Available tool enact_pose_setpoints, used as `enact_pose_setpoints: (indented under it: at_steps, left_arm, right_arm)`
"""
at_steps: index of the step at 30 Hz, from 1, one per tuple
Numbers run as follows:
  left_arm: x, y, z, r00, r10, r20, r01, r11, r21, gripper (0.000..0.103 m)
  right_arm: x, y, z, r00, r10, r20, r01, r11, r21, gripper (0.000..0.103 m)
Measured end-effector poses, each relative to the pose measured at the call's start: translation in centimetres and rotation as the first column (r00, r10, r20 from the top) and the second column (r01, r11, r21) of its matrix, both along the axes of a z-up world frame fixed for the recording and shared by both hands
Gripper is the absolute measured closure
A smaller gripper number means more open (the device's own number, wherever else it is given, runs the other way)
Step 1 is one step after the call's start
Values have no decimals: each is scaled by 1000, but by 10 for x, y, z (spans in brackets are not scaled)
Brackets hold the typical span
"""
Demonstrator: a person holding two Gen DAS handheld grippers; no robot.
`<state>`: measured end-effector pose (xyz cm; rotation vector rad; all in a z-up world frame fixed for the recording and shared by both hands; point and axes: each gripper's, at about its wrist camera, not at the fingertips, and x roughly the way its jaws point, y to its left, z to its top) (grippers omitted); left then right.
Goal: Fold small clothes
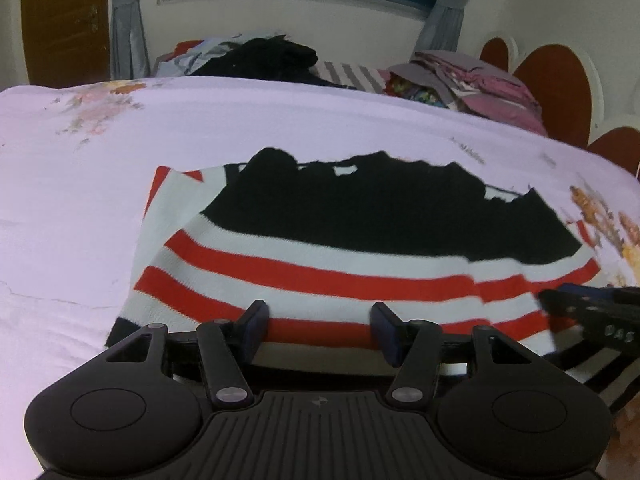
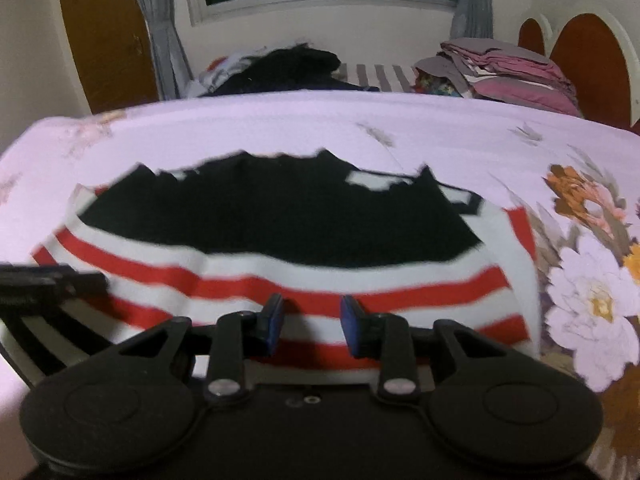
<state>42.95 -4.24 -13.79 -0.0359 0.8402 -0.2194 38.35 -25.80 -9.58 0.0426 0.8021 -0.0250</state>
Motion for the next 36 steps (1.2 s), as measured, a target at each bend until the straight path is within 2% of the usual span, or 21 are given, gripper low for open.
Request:
enact_pose_setpoints:
  at_steps: [10,14,21,23,26,30,34,36]
  left_arm:
    - [-6,17,-3,1000,6,-9,-6,1000,6,46]
    - [-10,30,-4,1000,7,-9,-7,1000,-5,46]
    - [-19,44,0,1000,3,-15,-3,1000,-26,46]
    - [-25,46,4,1000,8,-8,-8,1000,-31,46]
    - [-36,49,7,1000,-5,2,5,999,-43,46]
    - [-45,50,-3,999,-40,9,40,999,-5,46]
    - [-51,50,-6,998,-67,14,67,997,34,46]
    - [-51,52,-3,998,-65,5,65,998,24,46]
  right_arm:
    - [-35,-50,-5,996,-85,-7,85,994,-74,74]
    - [-43,-44,-7,997,-76,-4,74,987,-144,74]
    - [-50,-43,-1,993,-114,-23,110,984,-140,74]
    - [-58,-38,7,994,-107,12,108,986,-125,72]
    - [-64,-28,7,995,-99,-6,98,992,-84,71]
    - [-67,-15,-6,996,-88,-33,81,983,-163,70]
    - [-71,-19,-7,993,-113,-42,105,982,-158,70]
    - [-71,-18,-5,991,-119,-53,109,980,-165,70]
